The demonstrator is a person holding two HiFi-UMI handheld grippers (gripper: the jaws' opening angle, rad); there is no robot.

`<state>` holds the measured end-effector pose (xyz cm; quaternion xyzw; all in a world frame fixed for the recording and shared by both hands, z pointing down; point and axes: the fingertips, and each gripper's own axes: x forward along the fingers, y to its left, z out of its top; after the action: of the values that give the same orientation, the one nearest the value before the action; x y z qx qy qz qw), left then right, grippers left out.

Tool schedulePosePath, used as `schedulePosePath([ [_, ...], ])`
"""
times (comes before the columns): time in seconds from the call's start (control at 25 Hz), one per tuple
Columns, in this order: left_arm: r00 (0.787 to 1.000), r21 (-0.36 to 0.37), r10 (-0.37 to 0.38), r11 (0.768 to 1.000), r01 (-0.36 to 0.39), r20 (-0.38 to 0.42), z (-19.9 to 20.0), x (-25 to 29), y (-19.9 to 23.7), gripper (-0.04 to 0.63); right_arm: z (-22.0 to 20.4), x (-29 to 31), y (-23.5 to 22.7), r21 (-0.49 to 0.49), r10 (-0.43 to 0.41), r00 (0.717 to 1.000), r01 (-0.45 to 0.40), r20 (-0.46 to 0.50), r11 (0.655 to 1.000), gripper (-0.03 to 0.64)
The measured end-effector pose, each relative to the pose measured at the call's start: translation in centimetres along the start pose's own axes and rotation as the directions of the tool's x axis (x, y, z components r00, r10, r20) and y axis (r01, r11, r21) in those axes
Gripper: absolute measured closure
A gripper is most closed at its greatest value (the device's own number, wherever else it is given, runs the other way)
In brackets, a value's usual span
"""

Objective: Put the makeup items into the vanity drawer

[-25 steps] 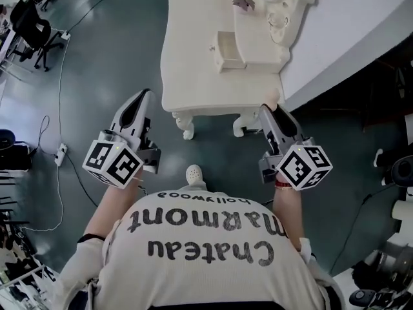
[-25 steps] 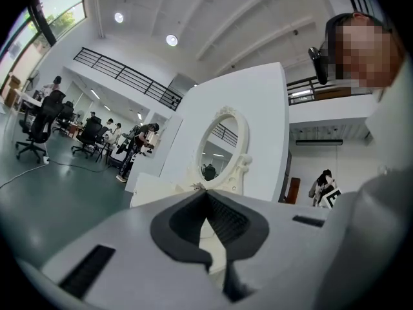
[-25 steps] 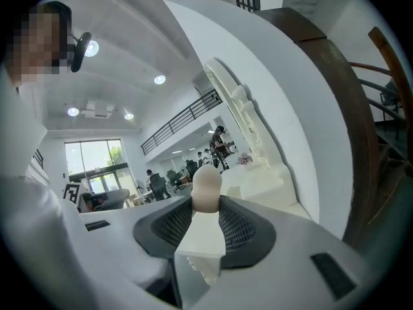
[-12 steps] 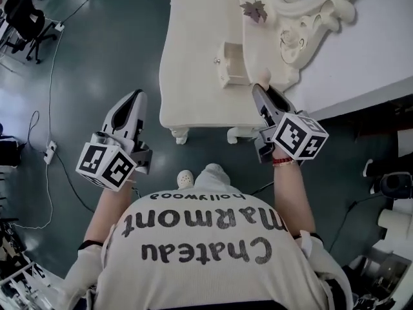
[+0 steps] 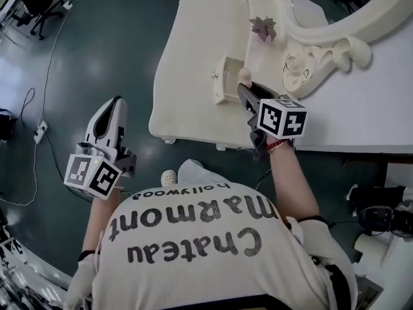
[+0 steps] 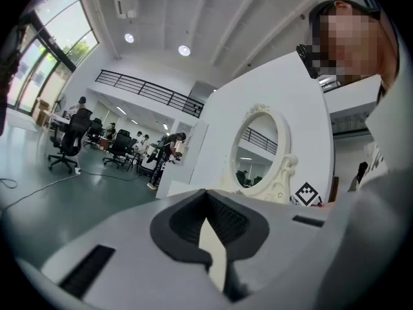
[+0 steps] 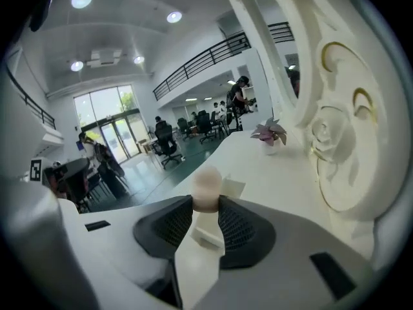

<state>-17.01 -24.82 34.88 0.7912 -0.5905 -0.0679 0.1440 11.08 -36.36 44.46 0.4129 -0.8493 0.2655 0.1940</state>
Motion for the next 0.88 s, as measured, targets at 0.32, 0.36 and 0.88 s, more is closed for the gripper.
schedulePosePath([
  [0.32,0.991,-0.036,0.126,0.992,-0.125,0.043,0.8,-3.4,3.0,0.588,-0.1,3.4,-0.8,-0.405,-0.103,0.959,-0.014,-0.265,0.914,0.474],
  [0.36,0.989,-0.040,0.136,0.990,-0.134,0.048,0.9,-3.8,3.4,0.589,-0.1,3.6,-0.9,-0.436,-0.114,0.952,-0.023,-0.284,0.899,0.472],
  [0.88,0.972,-0.067,0.217,0.975,-0.212,0.092,1.4,-7.3,6.1,0.588,-1.9,5.8,-1.1,-0.722,-0.324,0.743,-0.296,-0.586,0.626,0.468],
])
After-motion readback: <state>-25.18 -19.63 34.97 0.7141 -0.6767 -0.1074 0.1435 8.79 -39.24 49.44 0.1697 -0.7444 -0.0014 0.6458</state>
